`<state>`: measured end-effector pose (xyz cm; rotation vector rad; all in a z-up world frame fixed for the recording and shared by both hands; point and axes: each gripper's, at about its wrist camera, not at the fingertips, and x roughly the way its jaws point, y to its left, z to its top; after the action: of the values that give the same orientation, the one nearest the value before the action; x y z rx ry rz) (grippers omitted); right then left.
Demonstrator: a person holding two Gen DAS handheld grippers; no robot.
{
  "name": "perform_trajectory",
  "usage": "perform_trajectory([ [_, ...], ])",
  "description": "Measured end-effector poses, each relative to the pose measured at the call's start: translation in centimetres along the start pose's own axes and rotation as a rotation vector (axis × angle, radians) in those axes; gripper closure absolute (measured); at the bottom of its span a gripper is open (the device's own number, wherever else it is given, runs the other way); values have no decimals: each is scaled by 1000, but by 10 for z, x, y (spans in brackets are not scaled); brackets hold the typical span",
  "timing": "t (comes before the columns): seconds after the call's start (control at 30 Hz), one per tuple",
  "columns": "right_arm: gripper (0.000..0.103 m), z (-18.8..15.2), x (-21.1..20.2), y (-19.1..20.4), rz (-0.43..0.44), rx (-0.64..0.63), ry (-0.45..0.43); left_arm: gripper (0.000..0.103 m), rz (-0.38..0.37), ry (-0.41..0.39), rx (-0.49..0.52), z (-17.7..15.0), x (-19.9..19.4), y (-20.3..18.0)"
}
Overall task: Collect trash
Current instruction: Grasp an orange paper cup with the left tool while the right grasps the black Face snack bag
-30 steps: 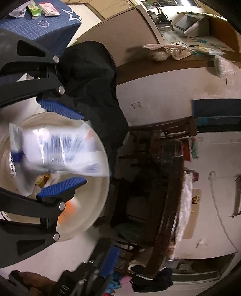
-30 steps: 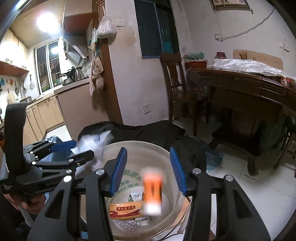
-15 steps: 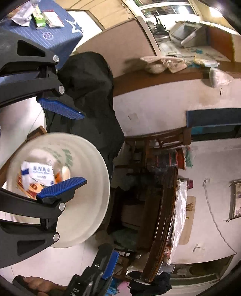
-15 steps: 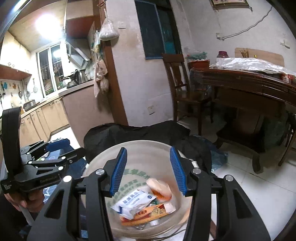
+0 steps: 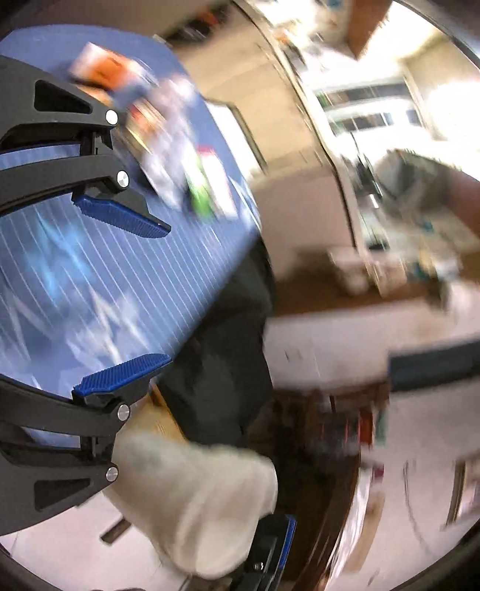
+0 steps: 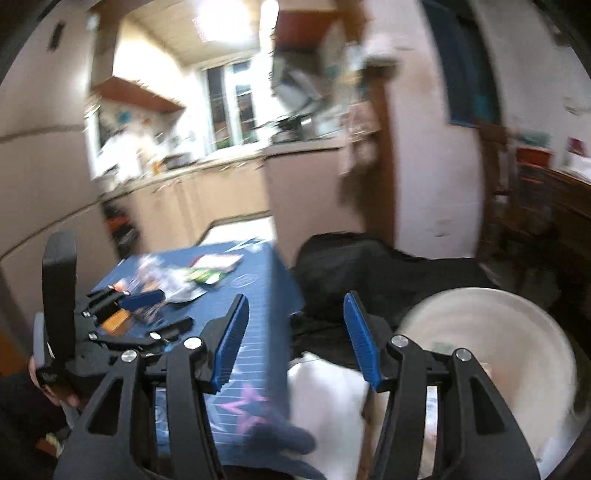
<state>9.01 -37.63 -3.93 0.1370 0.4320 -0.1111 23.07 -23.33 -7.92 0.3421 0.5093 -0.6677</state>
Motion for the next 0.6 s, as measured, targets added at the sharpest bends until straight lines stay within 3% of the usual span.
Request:
perform_trajectory([
  [0.17, 51, -7, 49, 50, 139, -64, 93, 37, 165, 68, -159, -47, -23, 91],
  [0.33, 51, -13, 85, 95, 237, -128, 156, 37, 272, 105, -253, -80, -44, 154],
  [0.53, 51, -22, 126, 137, 308, -214, 228, 33, 332, 127, -260, -95, -50, 203],
  [0.6, 43, -24, 139, 148, 319, -244, 245, 32, 338, 139, -230, -95, -46, 213],
])
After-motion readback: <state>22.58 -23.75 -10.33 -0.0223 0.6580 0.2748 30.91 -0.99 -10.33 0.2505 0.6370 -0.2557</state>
